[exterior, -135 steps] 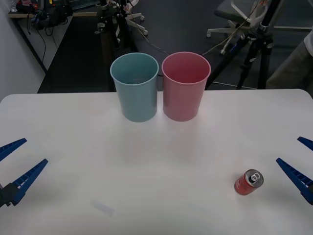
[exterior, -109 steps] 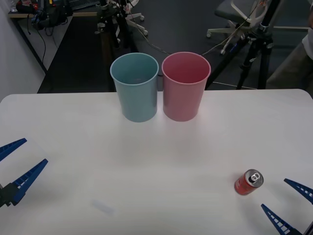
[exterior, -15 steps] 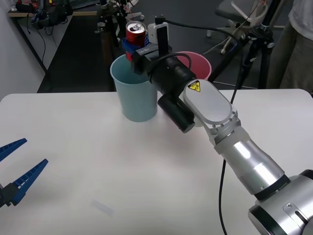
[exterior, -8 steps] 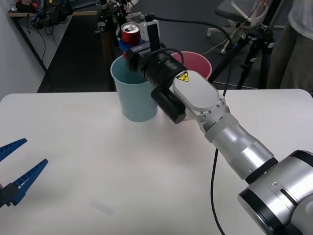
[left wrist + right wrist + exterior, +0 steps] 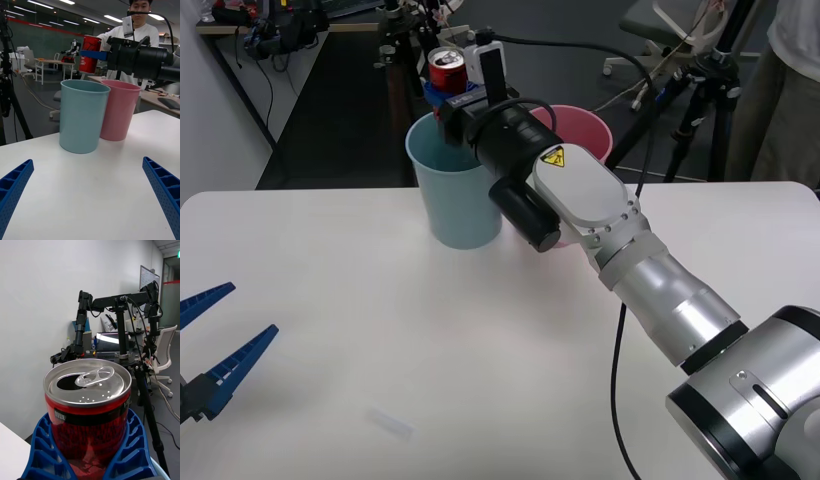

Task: Grasp the object on the table and drop it into the matching bin: aluminum can to the light blue bin, PET bottle to the pink bin.

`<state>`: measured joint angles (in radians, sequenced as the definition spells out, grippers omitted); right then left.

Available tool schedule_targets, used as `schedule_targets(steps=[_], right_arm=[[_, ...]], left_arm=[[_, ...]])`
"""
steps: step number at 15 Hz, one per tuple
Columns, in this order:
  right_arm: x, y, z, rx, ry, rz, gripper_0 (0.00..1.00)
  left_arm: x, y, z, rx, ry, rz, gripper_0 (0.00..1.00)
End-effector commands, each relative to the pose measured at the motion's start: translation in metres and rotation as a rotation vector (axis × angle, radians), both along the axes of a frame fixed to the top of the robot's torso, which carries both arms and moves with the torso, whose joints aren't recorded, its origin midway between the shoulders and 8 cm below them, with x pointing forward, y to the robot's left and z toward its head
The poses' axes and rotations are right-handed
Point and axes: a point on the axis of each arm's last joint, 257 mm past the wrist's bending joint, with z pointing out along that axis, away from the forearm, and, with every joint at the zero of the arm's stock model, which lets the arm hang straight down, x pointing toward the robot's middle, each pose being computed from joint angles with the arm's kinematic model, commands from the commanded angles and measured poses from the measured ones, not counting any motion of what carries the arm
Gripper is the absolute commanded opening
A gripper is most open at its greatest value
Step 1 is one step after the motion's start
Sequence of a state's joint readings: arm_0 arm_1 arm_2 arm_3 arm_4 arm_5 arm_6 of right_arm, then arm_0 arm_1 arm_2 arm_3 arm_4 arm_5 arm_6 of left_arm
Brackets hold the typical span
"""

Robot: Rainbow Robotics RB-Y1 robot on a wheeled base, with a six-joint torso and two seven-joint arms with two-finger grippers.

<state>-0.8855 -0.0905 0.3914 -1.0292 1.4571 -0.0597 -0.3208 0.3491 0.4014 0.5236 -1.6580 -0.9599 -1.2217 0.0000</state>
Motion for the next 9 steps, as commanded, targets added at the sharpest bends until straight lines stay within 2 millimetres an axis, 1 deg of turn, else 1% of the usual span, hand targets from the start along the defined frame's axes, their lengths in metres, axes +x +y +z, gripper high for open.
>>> schedule_targets(steps=[1, 9], right_arm=[[0.0010, -0.0019, 0.0002, 0.003, 0.001, -0.005, 1.00], [0.0006, -0.0011, 0.0002, 0.000, -0.002, -0.005, 1.00]], left_arm=[[0.0000, 0.0000, 0.0000, 0.000, 0.000, 0.000, 1.00], [0.0000, 0.0000, 0.0000, 0.000, 0.000, 0.000, 1.00]])
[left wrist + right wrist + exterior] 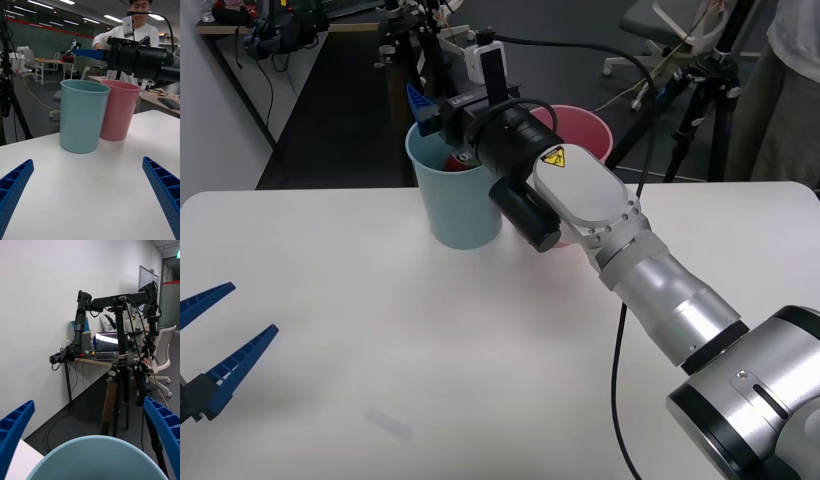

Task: Grasp the object on the table and drop it into the matching bin: aluminum can to the light blue bin, PET bottle to the pink bin.

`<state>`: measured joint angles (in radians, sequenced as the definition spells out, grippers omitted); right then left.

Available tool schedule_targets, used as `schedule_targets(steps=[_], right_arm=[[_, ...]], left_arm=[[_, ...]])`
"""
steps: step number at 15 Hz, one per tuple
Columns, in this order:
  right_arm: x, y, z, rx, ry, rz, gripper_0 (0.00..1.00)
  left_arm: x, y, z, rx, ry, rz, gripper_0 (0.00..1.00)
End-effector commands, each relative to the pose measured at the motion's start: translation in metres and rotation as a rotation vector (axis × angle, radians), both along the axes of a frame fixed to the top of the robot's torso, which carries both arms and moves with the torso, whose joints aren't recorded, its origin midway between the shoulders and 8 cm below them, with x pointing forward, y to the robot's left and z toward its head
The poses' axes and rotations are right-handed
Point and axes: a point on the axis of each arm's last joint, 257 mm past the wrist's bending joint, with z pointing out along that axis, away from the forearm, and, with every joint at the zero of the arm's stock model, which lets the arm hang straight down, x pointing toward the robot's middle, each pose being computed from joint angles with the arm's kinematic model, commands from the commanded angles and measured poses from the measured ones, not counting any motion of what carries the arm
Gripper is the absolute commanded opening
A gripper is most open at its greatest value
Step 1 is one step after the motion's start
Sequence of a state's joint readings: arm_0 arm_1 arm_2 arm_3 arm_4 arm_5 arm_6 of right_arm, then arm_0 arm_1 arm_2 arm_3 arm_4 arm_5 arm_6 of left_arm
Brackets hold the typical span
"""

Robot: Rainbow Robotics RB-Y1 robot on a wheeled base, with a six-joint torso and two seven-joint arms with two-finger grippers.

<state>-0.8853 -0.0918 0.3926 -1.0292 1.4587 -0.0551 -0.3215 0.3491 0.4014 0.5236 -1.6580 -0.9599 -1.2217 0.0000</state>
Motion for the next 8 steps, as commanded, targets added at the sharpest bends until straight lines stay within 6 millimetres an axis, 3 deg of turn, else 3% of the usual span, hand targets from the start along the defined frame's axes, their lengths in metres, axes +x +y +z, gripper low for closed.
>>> schedule_targets(steps=[1, 5, 8], right_arm=[[0.000, 0.000, 0.000, -0.001, 0.000, 0.000, 1.00], [-0.005, 0.000, 0.000, 0.009, -0.003, 0.008, 1.00], [-0.029, -0.017, 0.008, 0.050, -0.042, 0.032, 1.00]], left_arm=[[0.000, 0.000, 0.000, 0.000, 0.000, 0.000, 1.00], [0.000, 0.000, 0.000, 0.000, 0.000, 0.000, 1.00], [0.000, 0.000, 0.000, 0.000, 0.000, 0.000, 1.00]])
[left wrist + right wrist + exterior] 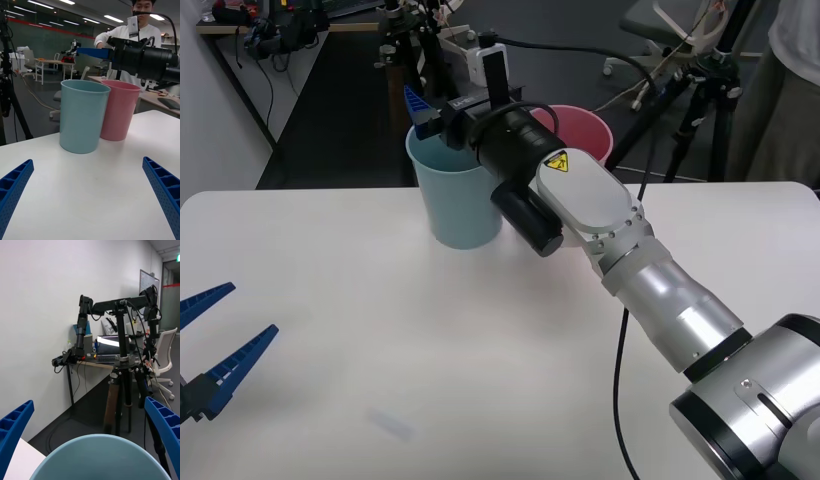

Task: Grasp the object on the table and drop it into the matching bin: aluminum can to the light blue bin, PET bottle to the pink bin.

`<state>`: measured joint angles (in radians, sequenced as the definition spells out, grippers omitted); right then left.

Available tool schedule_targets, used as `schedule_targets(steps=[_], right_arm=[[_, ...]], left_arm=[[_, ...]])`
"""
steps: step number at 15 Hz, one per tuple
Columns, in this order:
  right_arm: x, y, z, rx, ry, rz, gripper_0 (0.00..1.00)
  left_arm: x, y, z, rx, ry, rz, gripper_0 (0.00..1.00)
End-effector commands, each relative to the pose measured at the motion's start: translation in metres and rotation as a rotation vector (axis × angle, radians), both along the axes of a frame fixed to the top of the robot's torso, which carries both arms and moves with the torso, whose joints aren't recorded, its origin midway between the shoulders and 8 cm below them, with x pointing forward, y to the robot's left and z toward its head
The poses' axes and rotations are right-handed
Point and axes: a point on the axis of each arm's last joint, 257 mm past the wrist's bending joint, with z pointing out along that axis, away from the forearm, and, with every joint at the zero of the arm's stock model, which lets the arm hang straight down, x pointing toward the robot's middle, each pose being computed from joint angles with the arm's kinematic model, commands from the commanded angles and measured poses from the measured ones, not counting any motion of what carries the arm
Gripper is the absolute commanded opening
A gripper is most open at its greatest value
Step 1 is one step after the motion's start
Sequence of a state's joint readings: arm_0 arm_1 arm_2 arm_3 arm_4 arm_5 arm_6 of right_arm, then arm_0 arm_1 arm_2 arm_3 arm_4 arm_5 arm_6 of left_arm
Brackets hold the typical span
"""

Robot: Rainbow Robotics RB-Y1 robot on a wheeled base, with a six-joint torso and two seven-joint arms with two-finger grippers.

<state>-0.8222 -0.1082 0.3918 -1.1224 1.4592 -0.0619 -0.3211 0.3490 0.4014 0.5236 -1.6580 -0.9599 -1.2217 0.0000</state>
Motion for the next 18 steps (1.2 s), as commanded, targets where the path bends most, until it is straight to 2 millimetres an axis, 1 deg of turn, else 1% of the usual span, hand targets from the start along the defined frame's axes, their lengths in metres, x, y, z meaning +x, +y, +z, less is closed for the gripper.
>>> schedule_targets(steps=[1, 3, 4, 5, 6, 9, 10, 11, 12, 13, 15, 17, 18], right_arm=[[-0.027, -0.018, 0.007, 0.034, -0.041, 0.023, 1.00], [-0.054, -0.041, 0.000, 0.048, -0.057, 0.038, 1.00], [-0.067, -0.050, 0.002, 0.054, -0.070, 0.045, 1.00], [-0.084, -0.066, 0.003, 0.058, -0.085, 0.052, 1.00], [-0.096, -0.078, 0.000, 0.055, -0.089, 0.052, 1.00], [-0.136, -0.121, -0.013, 0.036, -0.078, 0.061, 1.00], [-0.145, -0.138, -0.019, 0.028, -0.066, 0.059, 1.00], [-0.159, -0.159, -0.027, 0.021, -0.045, 0.070, 1.00], [-0.167, -0.170, -0.031, 0.009, -0.036, 0.077, 1.00], [-0.178, -0.193, -0.040, -0.018, -0.020, 0.070, 1.00], [-0.198, -0.231, -0.057, -0.060, 0.020, 0.073, 1.00], [-0.215, -0.263, -0.069, -0.097, 0.051, 0.080, 1.00], [-0.226, -0.282, -0.076, -0.123, 0.067, 0.082, 1.00]], left_arm=[[0.000, 0.000, 0.000, 0.000, 0.000, 0.000, 1.00], [0.000, 0.000, 0.000, 0.000, 0.000, 0.000, 1.00], [0.000, 0.000, 0.000, 0.000, 0.000, 0.000, 1.00], [0.000, 0.000, 0.000, 0.000, 0.000, 0.000, 1.00], [0.000, 0.000, 0.000, 0.000, 0.000, 0.000, 1.00], [0.000, 0.000, 0.000, 0.000, 0.000, 0.000, 1.00], [0.000, 0.000, 0.000, 0.000, 0.000, 0.000, 1.00], [0.000, 0.000, 0.000, 0.000, 0.000, 0.000, 1.00], [0.000, 0.000, 0.000, 0.000, 0.000, 0.000, 1.00], [0.000, 0.000, 0.000, 0.000, 0.000, 0.000, 1.00], [0.000, 0.000, 0.000, 0.000, 0.000, 0.000, 1.00], [0.000, 0.000, 0.000, 0.000, 0.000, 0.000, 1.00], [0.000, 0.000, 0.000, 0.000, 0.000, 0.000, 1.00]])
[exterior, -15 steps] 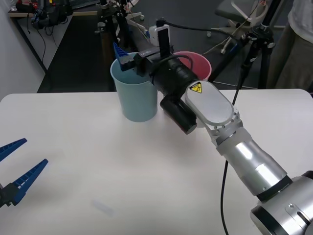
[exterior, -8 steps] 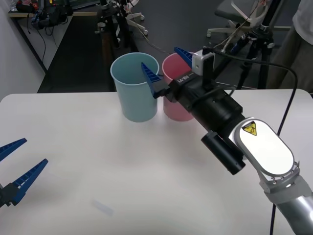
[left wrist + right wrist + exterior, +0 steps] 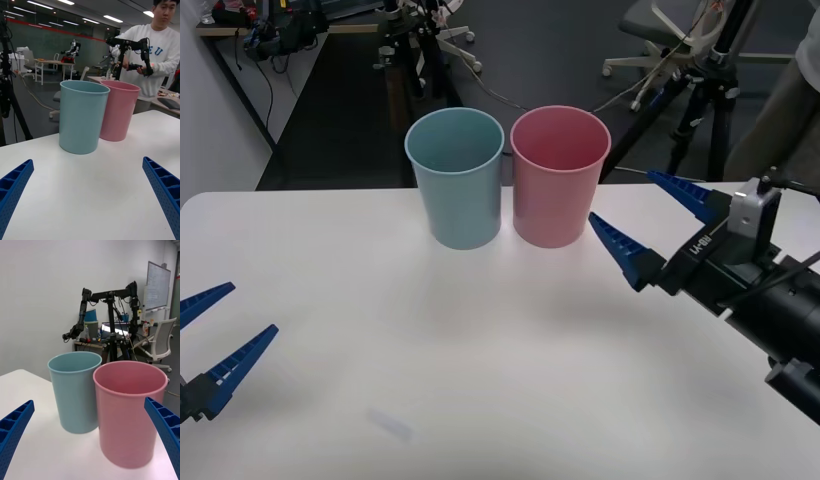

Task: Grasp the object on the table and drop it into the matching bin: aluminum can to the light blue bin, PET bottle to the pink bin.

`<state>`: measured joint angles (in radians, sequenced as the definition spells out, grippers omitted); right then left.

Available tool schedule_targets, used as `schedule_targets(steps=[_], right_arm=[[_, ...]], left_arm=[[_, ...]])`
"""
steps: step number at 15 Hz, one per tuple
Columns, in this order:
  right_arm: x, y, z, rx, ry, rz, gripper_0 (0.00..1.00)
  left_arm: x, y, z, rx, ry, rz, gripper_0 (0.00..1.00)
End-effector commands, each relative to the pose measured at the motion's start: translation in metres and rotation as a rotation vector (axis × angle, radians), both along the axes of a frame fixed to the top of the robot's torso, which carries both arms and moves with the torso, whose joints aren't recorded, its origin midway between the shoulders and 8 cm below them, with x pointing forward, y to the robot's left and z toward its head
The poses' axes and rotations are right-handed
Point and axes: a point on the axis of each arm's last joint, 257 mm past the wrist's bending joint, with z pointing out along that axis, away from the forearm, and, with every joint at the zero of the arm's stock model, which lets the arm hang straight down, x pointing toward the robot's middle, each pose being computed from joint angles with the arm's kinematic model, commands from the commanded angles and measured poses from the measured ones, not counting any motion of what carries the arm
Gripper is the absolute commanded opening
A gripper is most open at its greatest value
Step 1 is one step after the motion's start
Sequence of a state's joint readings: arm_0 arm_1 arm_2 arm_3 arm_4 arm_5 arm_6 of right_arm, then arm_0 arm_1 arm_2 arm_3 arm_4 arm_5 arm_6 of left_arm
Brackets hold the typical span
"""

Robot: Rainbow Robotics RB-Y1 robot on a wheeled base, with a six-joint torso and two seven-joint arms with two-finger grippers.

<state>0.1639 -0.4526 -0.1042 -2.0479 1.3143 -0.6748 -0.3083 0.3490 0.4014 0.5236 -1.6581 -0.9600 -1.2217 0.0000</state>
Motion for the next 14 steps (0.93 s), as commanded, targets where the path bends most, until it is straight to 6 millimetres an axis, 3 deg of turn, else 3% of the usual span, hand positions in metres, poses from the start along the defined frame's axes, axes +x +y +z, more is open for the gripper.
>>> schedule_targets(steps=[1, 5, 9, 14], right_arm=[[-0.029, -0.045, -0.017, -0.066, 0.039, 0.006, 1.00], [-0.065, -0.099, -0.036, -0.116, 0.096, 0.032, 1.00], [-0.085, -0.140, -0.056, -0.138, 0.134, 0.035, 1.00], [-0.101, -0.168, -0.065, -0.174, 0.162, 0.001, 1.00]], left_arm=[[0.000, 0.000, 0.000, 0.000, 0.000, 0.000, 1.00], [0.000, 0.000, 0.000, 0.000, 0.000, 0.000, 1.00], [0.000, 0.000, 0.000, 0.000, 0.000, 0.000, 1.00], [0.000, 0.000, 0.000, 0.000, 0.000, 0.000, 1.00]])
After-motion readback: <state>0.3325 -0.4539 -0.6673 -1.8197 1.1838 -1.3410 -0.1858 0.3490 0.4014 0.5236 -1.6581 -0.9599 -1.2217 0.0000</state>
